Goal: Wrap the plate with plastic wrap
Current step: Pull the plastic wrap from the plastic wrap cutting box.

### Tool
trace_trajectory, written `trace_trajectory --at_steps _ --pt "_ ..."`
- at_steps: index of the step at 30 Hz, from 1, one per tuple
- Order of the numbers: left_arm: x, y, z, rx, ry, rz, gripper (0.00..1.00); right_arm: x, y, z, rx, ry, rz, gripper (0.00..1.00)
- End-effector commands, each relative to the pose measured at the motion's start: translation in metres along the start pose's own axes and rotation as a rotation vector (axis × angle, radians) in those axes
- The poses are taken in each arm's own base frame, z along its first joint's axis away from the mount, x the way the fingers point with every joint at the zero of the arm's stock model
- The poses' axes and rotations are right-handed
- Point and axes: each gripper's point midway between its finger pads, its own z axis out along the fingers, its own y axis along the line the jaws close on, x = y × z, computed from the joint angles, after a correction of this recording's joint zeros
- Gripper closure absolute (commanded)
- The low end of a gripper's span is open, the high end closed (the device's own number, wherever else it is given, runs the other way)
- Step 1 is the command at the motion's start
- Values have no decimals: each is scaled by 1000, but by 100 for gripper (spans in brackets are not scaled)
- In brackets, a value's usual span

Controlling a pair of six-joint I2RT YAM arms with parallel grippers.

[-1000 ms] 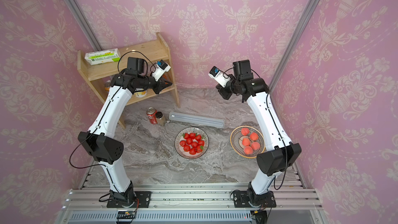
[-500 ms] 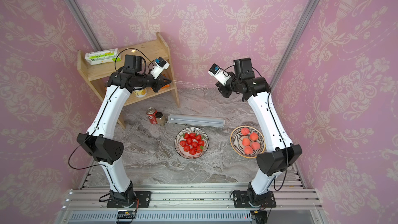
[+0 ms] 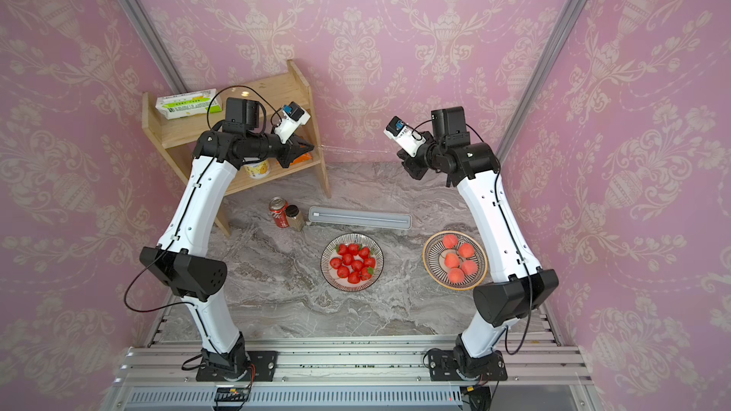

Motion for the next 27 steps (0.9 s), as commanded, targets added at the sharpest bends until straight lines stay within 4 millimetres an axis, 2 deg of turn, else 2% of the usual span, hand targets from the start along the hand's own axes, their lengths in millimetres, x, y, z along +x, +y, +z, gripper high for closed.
trace_trajectory --at_steps 1,6,12,16,20,27 --pt "-4 -16 -16 -1 1 23 100 -6 8 -11 8 -36 14 100" --pt "18 -32 -17 5 10 7 100 5 26 -13 -20 -21 22 100" --pt "42 -60 -33 -23 -57 -30 100 26 58 -11 -61 2 31 100" --pt "68 -85 -36 -32 -7 -43 100 41 71 -6 -83 29 59 100" --pt "89 -102 -42 -30 21 -69 100 51 86 -6 -106 36 77 100" --pt "146 -132 -34 16 127 -185 100 86 125 -13 -161 96 189 100"
